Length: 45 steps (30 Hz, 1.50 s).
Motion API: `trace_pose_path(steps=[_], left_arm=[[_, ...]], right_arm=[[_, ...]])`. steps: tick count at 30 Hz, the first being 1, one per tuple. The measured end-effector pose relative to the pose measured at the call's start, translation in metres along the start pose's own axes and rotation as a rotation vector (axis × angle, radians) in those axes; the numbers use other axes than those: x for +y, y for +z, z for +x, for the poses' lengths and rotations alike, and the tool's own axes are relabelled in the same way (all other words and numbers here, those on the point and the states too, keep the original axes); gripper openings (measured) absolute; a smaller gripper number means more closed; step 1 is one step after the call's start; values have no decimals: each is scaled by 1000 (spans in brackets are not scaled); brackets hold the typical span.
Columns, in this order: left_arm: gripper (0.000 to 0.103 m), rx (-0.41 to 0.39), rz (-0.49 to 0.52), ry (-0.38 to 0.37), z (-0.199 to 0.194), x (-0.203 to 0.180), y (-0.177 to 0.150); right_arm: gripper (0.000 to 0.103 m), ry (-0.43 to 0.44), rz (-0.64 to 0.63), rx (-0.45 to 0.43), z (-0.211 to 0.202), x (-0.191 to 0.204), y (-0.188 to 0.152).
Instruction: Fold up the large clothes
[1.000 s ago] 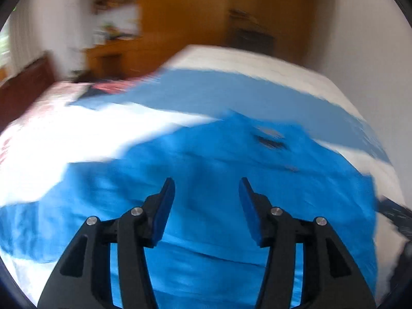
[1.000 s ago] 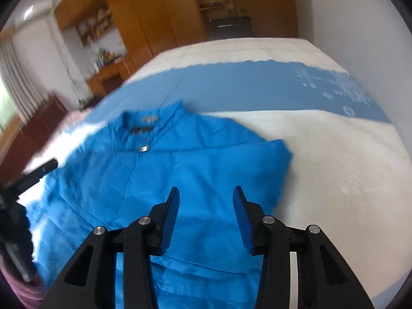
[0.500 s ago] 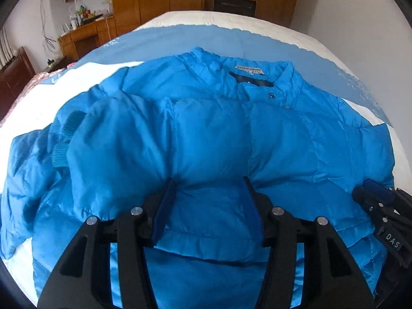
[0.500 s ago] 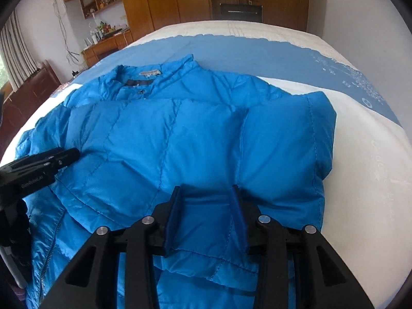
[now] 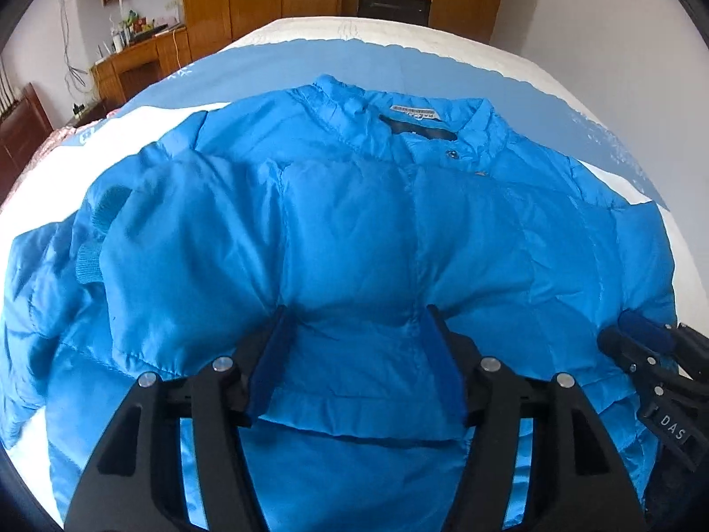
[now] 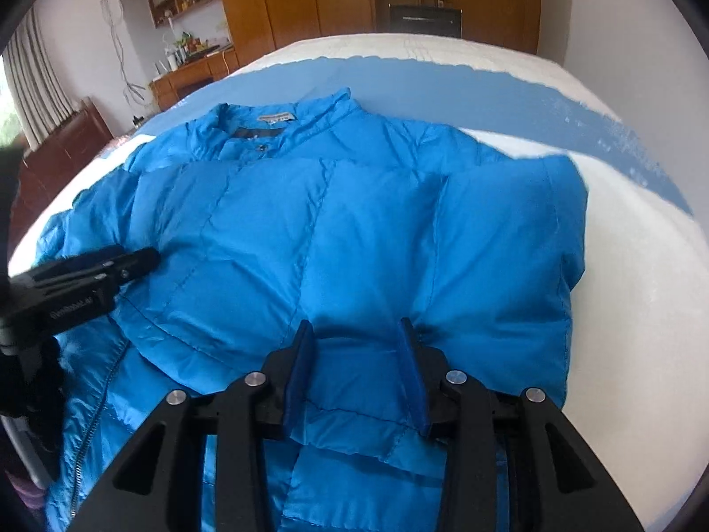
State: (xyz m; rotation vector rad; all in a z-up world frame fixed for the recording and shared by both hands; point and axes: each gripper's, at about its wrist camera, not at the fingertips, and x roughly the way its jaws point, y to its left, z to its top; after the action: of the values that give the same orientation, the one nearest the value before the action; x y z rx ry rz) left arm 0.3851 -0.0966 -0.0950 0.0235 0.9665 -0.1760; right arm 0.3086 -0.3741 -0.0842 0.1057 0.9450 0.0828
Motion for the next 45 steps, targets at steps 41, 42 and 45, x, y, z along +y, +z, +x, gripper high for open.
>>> trace_pose_path(steps=[41,42,45], left_arm=[[87,-96,-957,672,-165,397,-135],[85,-92,-960,671,-164,395,-137],[83,-135,-1013,644,-180,387,-146]], right_arm=[[55,-23,81,-36,-42,-59,23],[55,-23,84,-36,-42,-60,23],[55,-25,90,-34,-42,-63,24]])
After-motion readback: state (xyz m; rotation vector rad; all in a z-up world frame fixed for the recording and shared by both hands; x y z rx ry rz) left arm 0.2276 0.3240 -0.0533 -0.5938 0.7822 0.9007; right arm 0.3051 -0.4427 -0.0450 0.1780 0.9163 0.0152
